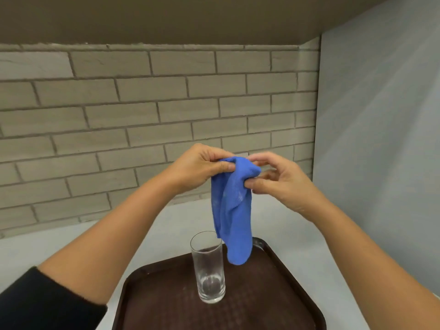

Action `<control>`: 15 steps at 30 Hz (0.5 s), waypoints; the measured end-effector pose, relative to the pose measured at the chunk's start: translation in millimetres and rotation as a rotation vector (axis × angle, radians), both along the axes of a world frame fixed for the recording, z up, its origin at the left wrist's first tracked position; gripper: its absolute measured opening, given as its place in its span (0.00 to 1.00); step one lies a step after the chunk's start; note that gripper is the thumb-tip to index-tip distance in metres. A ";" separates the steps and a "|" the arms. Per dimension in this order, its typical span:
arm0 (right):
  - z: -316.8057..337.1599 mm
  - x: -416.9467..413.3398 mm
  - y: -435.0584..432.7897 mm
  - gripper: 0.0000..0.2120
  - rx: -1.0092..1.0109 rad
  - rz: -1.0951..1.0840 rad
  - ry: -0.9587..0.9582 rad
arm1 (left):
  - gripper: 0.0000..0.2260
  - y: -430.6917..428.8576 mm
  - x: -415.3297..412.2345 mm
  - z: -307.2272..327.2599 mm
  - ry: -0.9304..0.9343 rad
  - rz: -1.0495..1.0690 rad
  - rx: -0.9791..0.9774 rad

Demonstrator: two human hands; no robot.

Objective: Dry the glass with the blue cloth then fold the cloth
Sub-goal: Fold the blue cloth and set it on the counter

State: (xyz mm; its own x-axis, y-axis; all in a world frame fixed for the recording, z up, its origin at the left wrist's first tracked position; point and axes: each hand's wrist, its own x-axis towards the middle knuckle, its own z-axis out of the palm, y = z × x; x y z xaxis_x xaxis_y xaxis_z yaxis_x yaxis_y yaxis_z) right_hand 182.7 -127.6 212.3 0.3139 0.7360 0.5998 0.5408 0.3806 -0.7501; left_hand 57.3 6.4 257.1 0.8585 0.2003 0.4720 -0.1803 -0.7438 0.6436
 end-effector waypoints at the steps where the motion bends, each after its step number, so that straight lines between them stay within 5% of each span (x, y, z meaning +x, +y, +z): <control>1: 3.4 1.6 0.6 0.11 0.005 -0.056 -0.047 | 0.14 2.3 -1.6 4.5 0.000 0.006 0.016; 9: 10.6 23.0 4.5 0.11 -0.165 -0.006 0.097 | 0.15 29.8 -17.3 27.1 0.039 0.141 0.075; 15: 20.3 40.4 9.6 0.10 -0.564 -0.129 -0.199 | 0.15 51.0 -19.8 4.2 0.140 0.239 -0.067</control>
State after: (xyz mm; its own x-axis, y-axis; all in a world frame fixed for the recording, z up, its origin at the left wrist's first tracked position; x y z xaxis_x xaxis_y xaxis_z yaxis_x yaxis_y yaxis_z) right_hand 223.1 -118.0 232.6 0.3435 0.9208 0.1849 0.7063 -0.1236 -0.6970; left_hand 37.5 57.4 261.2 0.8388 0.4320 0.3314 0.0892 -0.7095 0.6990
